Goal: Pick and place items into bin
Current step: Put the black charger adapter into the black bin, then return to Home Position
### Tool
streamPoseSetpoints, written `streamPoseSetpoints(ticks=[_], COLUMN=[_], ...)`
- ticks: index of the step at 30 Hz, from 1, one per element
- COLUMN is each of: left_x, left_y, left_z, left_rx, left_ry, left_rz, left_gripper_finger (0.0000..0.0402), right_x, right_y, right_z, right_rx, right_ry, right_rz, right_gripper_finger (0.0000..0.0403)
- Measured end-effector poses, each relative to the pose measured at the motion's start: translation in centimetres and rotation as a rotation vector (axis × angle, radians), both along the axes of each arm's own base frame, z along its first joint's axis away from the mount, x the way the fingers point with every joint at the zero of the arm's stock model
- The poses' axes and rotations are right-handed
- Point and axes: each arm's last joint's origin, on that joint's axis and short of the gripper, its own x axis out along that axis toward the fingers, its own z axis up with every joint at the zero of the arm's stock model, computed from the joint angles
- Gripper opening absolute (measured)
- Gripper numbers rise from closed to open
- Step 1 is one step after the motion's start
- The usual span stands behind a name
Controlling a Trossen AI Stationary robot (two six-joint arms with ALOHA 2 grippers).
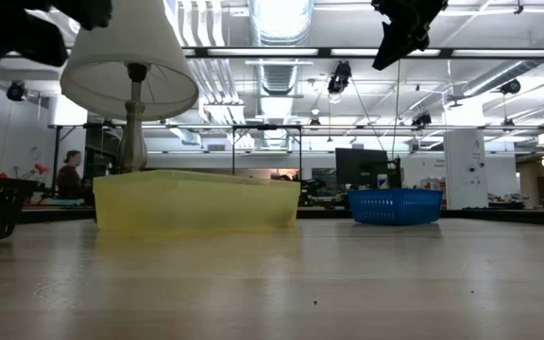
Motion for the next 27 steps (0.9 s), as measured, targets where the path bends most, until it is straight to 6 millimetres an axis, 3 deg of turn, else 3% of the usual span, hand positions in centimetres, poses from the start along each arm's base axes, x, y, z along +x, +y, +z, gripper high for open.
streamPoseSetpoints(ticks=[6, 11, 27], left_x=[0.4, -0.3, -2.0], left_y=[-2.0, -2.4, -1.8], left_z=[-0.6, -1.8, -5.3], left_rx=[-0.107, -0.118, -0.082], left_ry=[-0.095, -0.050, 0.096], left_rz=[-0.072, -0.074, -0.068], left_gripper_finger=[0.0138, 0.0140, 0.0216], right_x=[0.0, 0.0, 0.0], right_y=[0.0, 0.0, 0.0], right_z=[0.0, 0.0, -0.1], right_rx=[0.000, 0.000, 0.017], right_ry=[0.000, 0.001, -0.010], right_rz=[0.000, 0.000, -0.018], right_gripper_finger=[0.0068, 0.0068, 0.0068])
